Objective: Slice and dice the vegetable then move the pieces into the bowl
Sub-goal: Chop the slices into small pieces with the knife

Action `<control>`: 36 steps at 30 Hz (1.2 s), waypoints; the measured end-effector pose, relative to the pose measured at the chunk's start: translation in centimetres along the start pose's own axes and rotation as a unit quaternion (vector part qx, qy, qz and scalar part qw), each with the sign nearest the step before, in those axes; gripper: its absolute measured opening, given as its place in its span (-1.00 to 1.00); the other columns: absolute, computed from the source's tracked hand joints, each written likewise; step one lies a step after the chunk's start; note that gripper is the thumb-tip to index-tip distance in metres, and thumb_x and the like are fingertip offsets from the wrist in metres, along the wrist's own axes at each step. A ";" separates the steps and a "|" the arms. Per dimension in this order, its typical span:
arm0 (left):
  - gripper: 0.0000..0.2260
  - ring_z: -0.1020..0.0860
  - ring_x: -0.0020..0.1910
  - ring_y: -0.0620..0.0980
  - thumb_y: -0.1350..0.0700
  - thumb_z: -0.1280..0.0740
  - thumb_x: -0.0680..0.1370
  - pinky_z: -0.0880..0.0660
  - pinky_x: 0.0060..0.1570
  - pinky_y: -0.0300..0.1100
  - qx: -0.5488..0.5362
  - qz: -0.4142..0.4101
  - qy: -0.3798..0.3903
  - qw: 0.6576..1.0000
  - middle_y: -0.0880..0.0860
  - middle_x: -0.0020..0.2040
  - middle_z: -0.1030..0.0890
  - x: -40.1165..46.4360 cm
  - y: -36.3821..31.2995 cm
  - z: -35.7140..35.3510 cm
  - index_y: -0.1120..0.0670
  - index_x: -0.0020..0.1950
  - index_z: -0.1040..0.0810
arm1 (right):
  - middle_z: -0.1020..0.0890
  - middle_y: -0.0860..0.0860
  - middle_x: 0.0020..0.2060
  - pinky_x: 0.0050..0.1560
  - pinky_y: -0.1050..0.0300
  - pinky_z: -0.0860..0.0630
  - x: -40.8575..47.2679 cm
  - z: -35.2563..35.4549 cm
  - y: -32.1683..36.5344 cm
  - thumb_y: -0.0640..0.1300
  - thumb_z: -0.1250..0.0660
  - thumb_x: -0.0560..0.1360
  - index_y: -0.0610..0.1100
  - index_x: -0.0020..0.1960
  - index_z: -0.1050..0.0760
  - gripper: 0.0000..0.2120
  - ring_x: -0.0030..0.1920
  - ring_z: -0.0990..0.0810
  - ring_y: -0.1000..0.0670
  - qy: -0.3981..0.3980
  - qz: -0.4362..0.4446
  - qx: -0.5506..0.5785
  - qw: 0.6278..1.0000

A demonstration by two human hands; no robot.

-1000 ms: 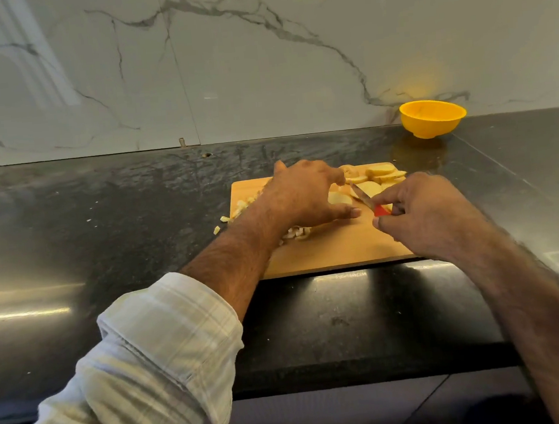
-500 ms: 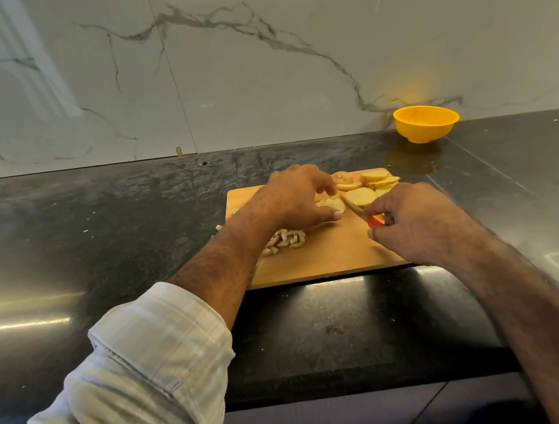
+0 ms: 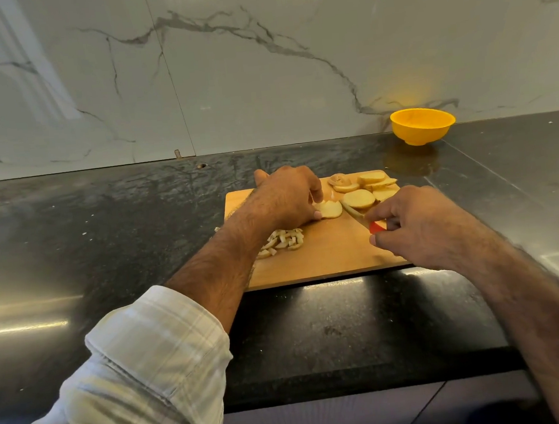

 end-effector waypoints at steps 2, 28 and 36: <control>-0.75 -0.48 0.33 -0.05 0.02 -0.52 0.59 -0.18 0.45 0.23 -0.006 -0.002 -0.004 1.000 -0.14 0.18 -0.64 0.0 -0.2 0.0 -0.13 0.26 -0.66 | -0.61 0.11 -0.12 -0.16 0.18 -0.53 -0.1 0.2 -0.2 -0.01 -0.47 0.58 0.10 0.39 -0.60 -0.62 -0.10 -0.58 0.06 0.006 0.005 -0.001 1.000; -0.68 -0.60 0.10 -0.10 -0.06 -0.56 0.53 -0.52 0.01 -0.24 -0.093 -0.072 0.024 0.993 -0.06 0.16 -0.66 0.5 1.0 -0.5 0.01 0.24 -0.71 | -0.64 0.09 0.11 -0.06 0.14 -0.55 -0.5 -2.6 1.4 0.03 -0.38 0.58 0.12 0.40 -0.57 -0.61 0.05 -0.55 0.04 -0.072 0.036 -0.039 0.996; -0.68 -0.59 0.07 -0.12 -0.05 -0.57 0.53 -0.51 0.05 -0.22 -0.066 -0.080 0.020 0.994 -0.07 0.13 -0.66 0.6 0.6 -0.4 0.03 0.23 -0.72 | -0.56 0.06 0.05 -0.04 0.13 -0.51 0.1 -3.4 3.8 0.00 -0.42 0.57 0.02 0.36 -0.56 -0.63 0.00 -0.48 0.03 -0.024 0.021 -0.098 0.995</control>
Point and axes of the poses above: each hand's wrist, its own x-axis towards the middle knuckle, its own z-axis out of the back of the hand, y = z × x, the point moved 1 cm from there along x, towards the middle knuckle
